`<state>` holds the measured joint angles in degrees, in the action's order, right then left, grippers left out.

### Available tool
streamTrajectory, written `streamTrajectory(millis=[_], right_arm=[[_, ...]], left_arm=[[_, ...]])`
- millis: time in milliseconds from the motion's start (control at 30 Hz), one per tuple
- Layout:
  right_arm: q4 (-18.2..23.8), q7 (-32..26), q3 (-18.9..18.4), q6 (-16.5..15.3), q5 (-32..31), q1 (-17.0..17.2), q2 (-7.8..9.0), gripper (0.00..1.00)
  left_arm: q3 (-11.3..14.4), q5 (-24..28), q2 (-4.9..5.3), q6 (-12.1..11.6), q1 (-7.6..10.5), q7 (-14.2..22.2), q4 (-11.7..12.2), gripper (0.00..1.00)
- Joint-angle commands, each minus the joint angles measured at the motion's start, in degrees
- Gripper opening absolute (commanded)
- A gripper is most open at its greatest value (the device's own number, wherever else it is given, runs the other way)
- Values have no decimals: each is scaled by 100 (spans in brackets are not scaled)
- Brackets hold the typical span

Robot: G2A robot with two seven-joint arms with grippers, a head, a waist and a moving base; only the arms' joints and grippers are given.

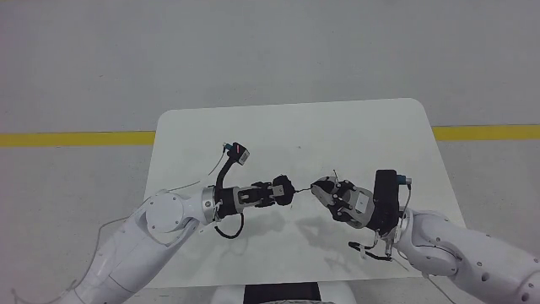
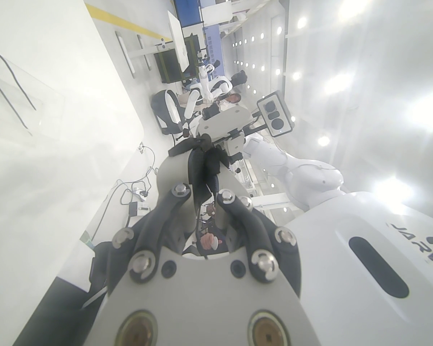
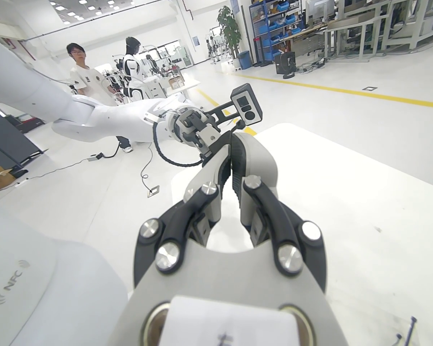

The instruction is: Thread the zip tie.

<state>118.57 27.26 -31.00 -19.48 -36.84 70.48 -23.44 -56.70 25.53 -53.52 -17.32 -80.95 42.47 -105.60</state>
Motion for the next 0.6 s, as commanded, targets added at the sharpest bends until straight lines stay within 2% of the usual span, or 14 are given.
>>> streamTrajectory(millis=[0, 300, 567], right_arm=[[-3, -36, -17, 33, 13, 12, -14, 0], [-97, 4, -192, 0, -70, 179, -166, 0], [-165, 169, -155, 0, -176, 238, -275, 0]], left_arm=[[0, 0, 0, 0, 0, 0, 0, 0], [0, 0, 0, 0, 0, 0, 0, 0], [0, 0, 0, 0, 0, 0, 0, 0]])
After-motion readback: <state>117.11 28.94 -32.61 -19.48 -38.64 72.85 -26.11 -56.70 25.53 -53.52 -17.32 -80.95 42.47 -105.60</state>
